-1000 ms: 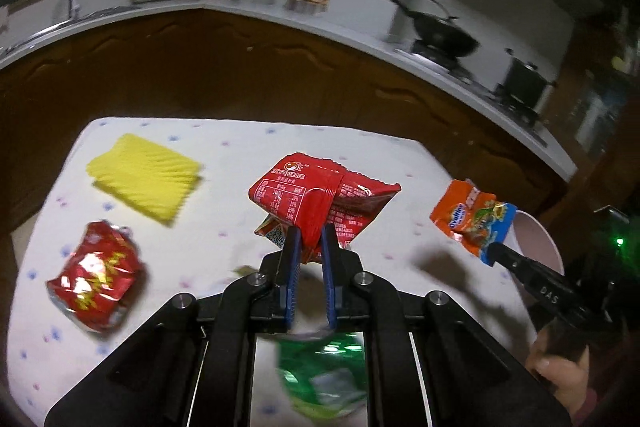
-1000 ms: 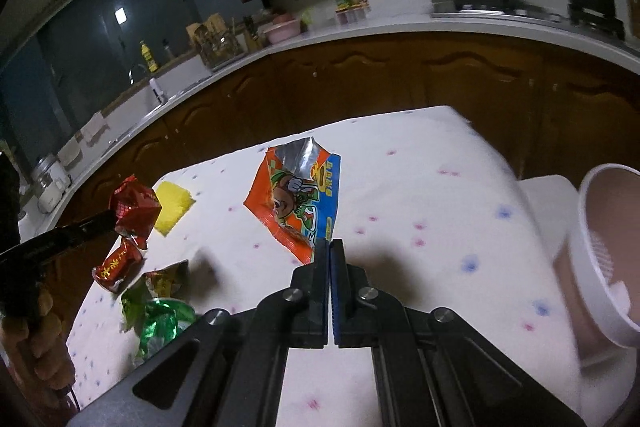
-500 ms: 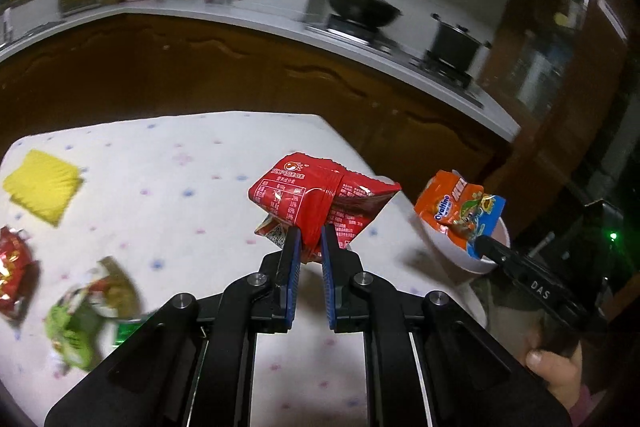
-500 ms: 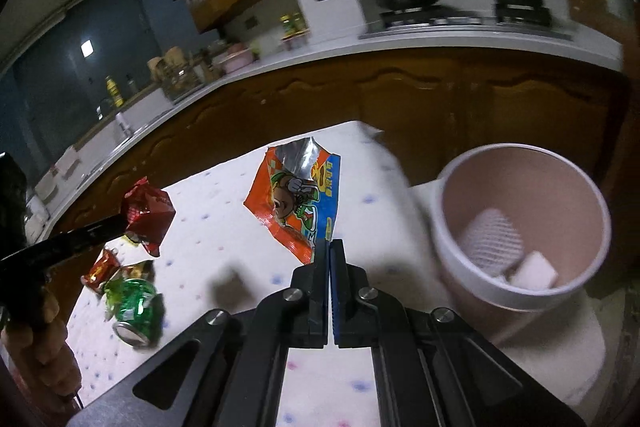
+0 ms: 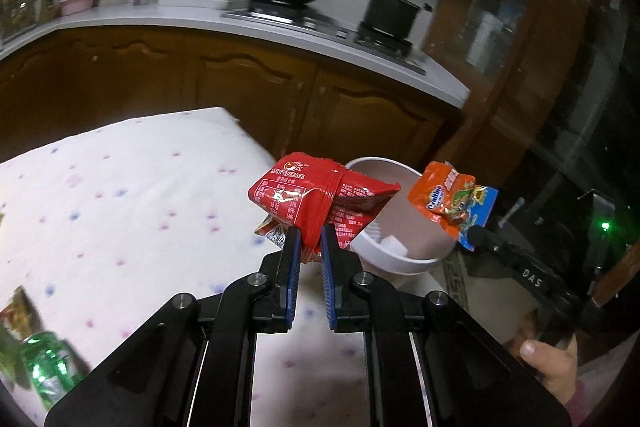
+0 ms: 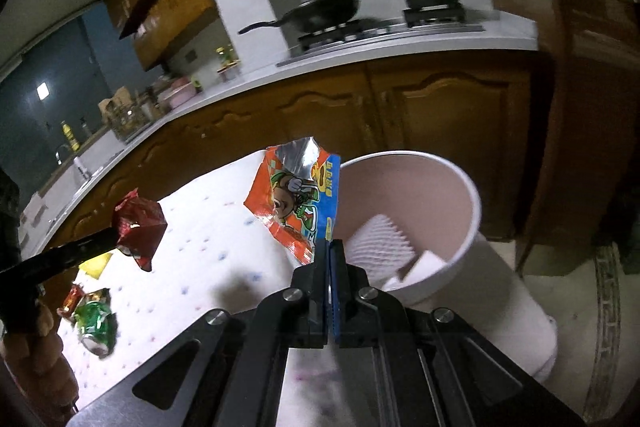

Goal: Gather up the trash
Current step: 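Carry red bag and candy wrapper over the pink bin and open both tools, then move both open tools back over the remaining trash on the table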

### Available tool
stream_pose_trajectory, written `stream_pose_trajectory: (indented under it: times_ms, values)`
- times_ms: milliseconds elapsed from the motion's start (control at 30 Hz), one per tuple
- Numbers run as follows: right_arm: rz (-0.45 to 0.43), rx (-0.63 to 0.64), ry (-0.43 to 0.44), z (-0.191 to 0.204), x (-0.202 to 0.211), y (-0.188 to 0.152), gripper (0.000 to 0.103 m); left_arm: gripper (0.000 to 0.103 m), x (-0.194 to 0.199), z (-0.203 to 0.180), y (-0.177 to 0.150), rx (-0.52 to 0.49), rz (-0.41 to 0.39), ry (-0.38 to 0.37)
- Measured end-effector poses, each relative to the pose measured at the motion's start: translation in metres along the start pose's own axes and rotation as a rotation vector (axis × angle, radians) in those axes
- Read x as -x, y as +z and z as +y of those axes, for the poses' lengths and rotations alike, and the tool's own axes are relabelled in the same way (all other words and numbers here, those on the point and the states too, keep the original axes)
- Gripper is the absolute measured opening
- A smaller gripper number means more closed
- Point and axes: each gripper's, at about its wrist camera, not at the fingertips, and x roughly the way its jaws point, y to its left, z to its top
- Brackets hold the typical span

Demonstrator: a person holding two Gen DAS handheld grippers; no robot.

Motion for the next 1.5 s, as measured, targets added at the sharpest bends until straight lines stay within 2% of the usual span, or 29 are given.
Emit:
stream_pose_trajectory:
  times_ms: [233, 467, 800, 900, 967, 1033, 1067, 1133, 1300, 1367, 1433, 1500]
  values:
    - [-0.001, -0.027, -0.027, -0.027, -0.003, 0.004, 0.000, 0.009, -0.030, -0.039, 0.012, -0.068, 0.030, -0.033]
    - [0.009, -0.041, -0.051, -0.047, -0.012, 0.009, 0.000, 0.009, -0.059, -0.063, 0.022, -0.095, 0.054, -0.056]
    - [0.043, -0.046, -0.071, -0.064, -0.030, 0.013, 0.001, 0.011, -0.105, -0.082, 0.024, -0.103, 0.109, -0.057]
    - [0.058, -0.056, -0.068, -0.068, -0.036, 0.014, 0.003, 0.012, -0.120, -0.082, 0.022, -0.096, 0.149, -0.057]
    - [0.062, -0.076, -0.057, -0.072, -0.038, 0.015, 0.006, 0.021, -0.125, -0.081, 0.021, -0.093, 0.168, -0.060]
    - [0.054, -0.099, -0.048, -0.077, -0.037, 0.014, 0.007, 0.036, -0.129, -0.080, 0.018, -0.087, 0.173, -0.050]
    - [0.052, -0.105, -0.047, -0.079, -0.036, 0.014, 0.008, 0.037, -0.129, -0.078, 0.017, -0.083, 0.175, -0.046]
    - [0.053, -0.116, -0.043, -0.081, -0.035, 0.014, 0.016, 0.037, -0.129, -0.076, 0.015, -0.072, 0.180, -0.046]
    - [0.050, -0.130, -0.037, -0.082, -0.033, 0.012, 0.024, 0.038, -0.120, -0.068, 0.012, -0.047, 0.173, -0.037]
    - [0.043, -0.132, -0.029, -0.079, -0.030, 0.011, 0.034, 0.041, -0.115, -0.063, 0.010, -0.029, 0.165, -0.033]
    - [0.038, -0.133, -0.019, -0.077, -0.028, 0.010, 0.049, 0.042, -0.106, -0.058, 0.006, -0.011, 0.156, -0.031]
    - [0.025, -0.129, -0.012, -0.072, -0.024, 0.008, 0.055, 0.043, -0.099, -0.053, 0.002, -0.003, 0.147, -0.021]
